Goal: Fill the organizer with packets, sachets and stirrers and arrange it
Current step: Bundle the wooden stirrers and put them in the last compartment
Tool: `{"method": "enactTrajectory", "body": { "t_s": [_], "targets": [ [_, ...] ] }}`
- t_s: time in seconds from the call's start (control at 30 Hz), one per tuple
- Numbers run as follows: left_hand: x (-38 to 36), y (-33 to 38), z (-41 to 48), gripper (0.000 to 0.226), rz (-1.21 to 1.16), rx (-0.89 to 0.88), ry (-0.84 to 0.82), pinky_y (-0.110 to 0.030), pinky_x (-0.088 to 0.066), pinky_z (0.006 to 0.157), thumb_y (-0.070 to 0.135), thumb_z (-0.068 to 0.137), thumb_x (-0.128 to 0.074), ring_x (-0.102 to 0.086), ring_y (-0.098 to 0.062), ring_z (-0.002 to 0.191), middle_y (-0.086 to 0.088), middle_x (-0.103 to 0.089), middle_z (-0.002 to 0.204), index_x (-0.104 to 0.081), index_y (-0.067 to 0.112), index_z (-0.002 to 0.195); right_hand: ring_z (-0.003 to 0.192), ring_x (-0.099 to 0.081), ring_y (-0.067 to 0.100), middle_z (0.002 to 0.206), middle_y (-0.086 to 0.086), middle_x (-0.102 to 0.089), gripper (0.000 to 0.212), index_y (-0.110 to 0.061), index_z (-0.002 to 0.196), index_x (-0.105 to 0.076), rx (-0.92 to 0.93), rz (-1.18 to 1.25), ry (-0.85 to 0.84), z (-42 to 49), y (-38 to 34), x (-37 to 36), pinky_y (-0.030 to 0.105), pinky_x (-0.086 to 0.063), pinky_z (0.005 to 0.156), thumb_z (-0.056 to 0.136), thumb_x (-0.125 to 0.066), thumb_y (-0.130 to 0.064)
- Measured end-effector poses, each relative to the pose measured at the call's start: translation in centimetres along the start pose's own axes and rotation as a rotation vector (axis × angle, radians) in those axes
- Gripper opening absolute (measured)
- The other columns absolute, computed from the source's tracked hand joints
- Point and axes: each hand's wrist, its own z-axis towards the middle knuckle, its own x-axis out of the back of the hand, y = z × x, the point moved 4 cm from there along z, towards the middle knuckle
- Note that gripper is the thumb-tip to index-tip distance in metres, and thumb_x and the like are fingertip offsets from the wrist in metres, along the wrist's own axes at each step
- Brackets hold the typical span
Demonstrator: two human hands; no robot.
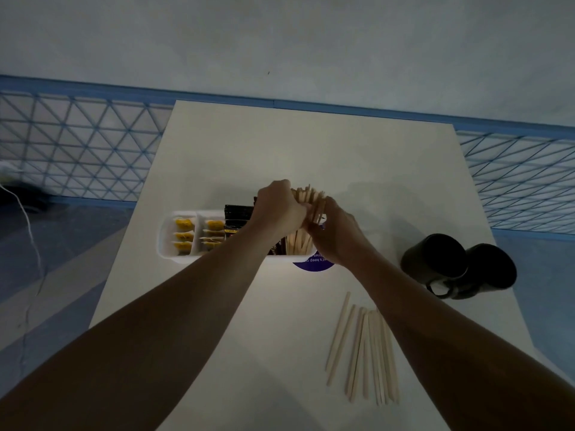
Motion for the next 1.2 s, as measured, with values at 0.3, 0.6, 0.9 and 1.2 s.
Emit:
{"method": "enactTrajectory", "body": {
  "t_s": [0.3,0.6,0.9,1.2],
  "targets": [
    [0.2,-0.3,-1.0,0.039,-0.063,-0.099,0.093,-0.005,-0.043,0.069,0.006,0.088,-0.066,-0.053,-0.008,0.087,-0.002,-0.064,0.109,-0.059,0.009,0.126,0.110,-0.062,0.031,0.118,0.008,-0.069,0.051,-0.022,0.140,-0.041,0.164,-0.031,0.053,-0.6,-1.1,-0.3,0.044,-0.051,0.090,0.095,-0.050,-0.001],
    [0.3,-0.5,-1.8,0.054,-0.063,-0.073,0.125,-0.007,-0.041,0.074,0.008,0.090,-0.064,-0.058,-0.016,0.109,-0.008,-0.060,0.130,-0.047,0.012,0.141,0.106,-0.062,0.029,0.120,0.007,-0.066,0.042,-0.020,0.134,-0.047,0.082,-0.032,0.013,-1.4,-0.5,-0.2,0.038,-0.052,0.084,0.095,-0.045,-0.005],
    [1.0,0.6,-3.2,0.048,-0.124,-0.138,0.234,-0.019,-0.049,0.078,0.011,0.088,-0.068,-0.064,-0.023,0.105,-0.004,-0.059,0.130,-0.052,0.012,0.133,0.125,-0.055,0.032,0.142,0.009,-0.054,0.058,-0.013,0.146,-0.035,-0.010,-0.037,-0.023,-2.3,1.3,1.3,0.036,-0.051,0.090,0.094,-0.060,-0.009],
    [-2.6,1.0,-6.3,0.015,-0.180,-0.145,0.095,-0.024,-0.058,0.072,0.017,0.088,-0.068,-0.067,-0.014,0.091,0.001,-0.069,0.097,-0.068,0.012,0.102,0.110,-0.063,0.020,0.130,0.004,-0.064,0.049,-0.015,0.143,-0.048,-0.020,-0.081,0.047,-6.2,5.4,2.6,0.024,-0.042,0.078,0.097,-0.063,-0.025]
  ]
}}
